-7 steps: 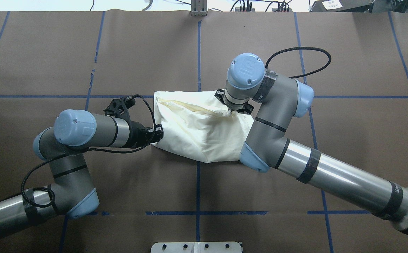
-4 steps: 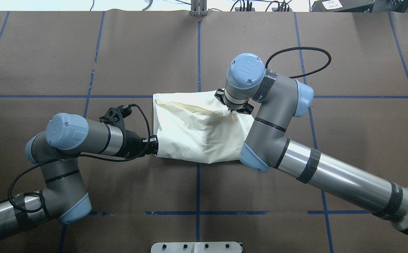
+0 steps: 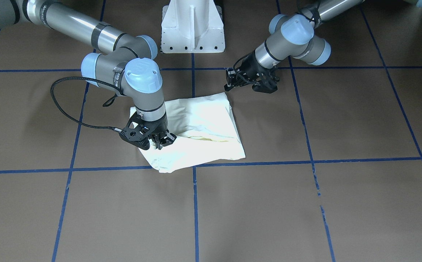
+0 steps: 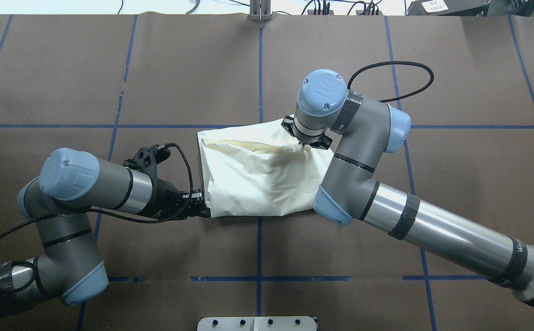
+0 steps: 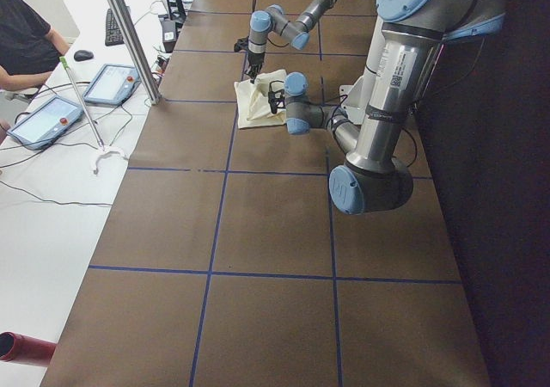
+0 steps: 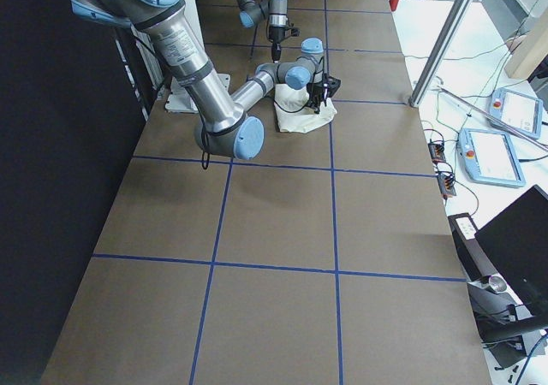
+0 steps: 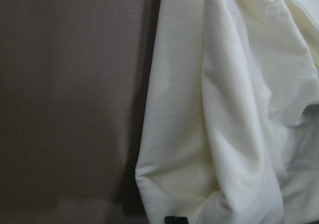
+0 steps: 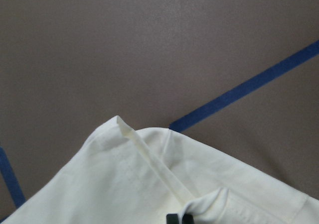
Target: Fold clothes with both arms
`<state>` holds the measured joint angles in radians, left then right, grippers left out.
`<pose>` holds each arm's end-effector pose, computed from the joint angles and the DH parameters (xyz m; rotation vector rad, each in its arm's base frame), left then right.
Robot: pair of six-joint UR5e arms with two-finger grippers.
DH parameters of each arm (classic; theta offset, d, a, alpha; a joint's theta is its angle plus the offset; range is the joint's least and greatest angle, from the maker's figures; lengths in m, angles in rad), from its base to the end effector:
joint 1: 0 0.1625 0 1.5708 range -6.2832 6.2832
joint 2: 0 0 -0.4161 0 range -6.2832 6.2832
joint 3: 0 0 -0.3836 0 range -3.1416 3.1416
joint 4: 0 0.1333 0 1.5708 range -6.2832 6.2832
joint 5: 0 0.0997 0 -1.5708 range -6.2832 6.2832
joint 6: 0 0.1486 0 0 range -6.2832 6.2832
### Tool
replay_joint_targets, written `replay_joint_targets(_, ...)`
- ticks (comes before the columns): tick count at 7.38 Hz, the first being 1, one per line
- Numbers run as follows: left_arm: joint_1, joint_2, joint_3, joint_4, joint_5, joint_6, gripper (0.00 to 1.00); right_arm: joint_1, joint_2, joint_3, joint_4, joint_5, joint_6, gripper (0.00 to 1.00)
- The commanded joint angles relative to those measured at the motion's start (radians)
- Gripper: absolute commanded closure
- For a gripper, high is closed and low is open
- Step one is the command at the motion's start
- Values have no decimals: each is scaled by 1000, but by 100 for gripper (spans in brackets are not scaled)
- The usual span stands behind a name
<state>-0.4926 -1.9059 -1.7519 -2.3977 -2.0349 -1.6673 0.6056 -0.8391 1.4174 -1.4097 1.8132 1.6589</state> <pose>0.5168 -0.3532 0.2990 -0.1244 1.3642 -0.1827 -0.5776 -0.5187 0.3018 -0.0358 -0.7813 0.5690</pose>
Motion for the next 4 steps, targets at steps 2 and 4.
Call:
replay_joint_targets(2,-31,-100,-3,89,57,-20,100,-1,0,1,2,0,-1,97)
replay_joint_targets(4,-27,-159,87,88,67,-22,100,2,0,2,2,0,-4,97)
